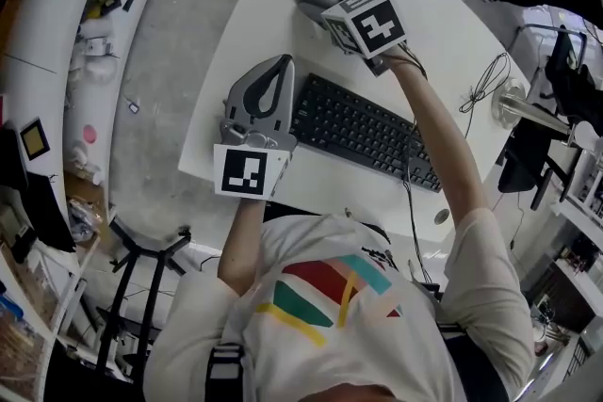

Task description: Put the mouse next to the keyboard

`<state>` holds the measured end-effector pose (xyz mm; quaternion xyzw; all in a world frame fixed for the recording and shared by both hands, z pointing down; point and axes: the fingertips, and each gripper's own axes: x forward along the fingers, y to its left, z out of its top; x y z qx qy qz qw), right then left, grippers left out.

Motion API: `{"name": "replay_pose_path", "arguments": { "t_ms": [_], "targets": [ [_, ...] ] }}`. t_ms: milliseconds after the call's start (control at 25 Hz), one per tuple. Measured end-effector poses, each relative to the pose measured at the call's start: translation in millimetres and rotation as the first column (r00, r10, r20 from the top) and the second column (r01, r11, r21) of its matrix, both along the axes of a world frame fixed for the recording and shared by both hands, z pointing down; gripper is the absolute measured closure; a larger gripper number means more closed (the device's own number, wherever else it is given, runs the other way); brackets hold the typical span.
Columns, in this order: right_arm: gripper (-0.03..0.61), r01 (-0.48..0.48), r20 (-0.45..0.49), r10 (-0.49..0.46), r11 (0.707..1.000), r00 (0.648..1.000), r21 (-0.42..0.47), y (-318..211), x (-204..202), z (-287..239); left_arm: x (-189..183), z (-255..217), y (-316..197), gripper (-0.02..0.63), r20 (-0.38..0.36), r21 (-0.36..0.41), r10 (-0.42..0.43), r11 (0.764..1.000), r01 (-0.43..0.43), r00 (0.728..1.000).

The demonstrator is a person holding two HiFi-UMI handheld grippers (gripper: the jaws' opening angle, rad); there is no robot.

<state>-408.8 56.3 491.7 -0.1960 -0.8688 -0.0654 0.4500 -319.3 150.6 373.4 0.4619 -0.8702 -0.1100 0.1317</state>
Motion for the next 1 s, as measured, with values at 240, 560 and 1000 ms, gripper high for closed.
{"name": "replay_pose_path", "arguments": {
  "t_ms": [240,560,1000],
  "targets": [
    [0.276,-0.014,-0.002,0.014,1.0,1.0,0.001,-3,-1,0,0,-4,1,0.57,0.012,-0.003,0.001,1.0,-0.001,1.0],
    [0.278,-0.079,0.096,0.084,0.996,0.992,-0.051,4,-5,-32,1,-10,-5,0.57,0.044,-0.071,0.047,0.996,-0.044,0.998],
    [0.278,-0.413,0.27,0.482,0.868,0.833,-0.277,-81,86,-134,54,-44,-84,0.57,0.061,-0.048,0.255,0.966,-0.252,0.965]
  ]
}}
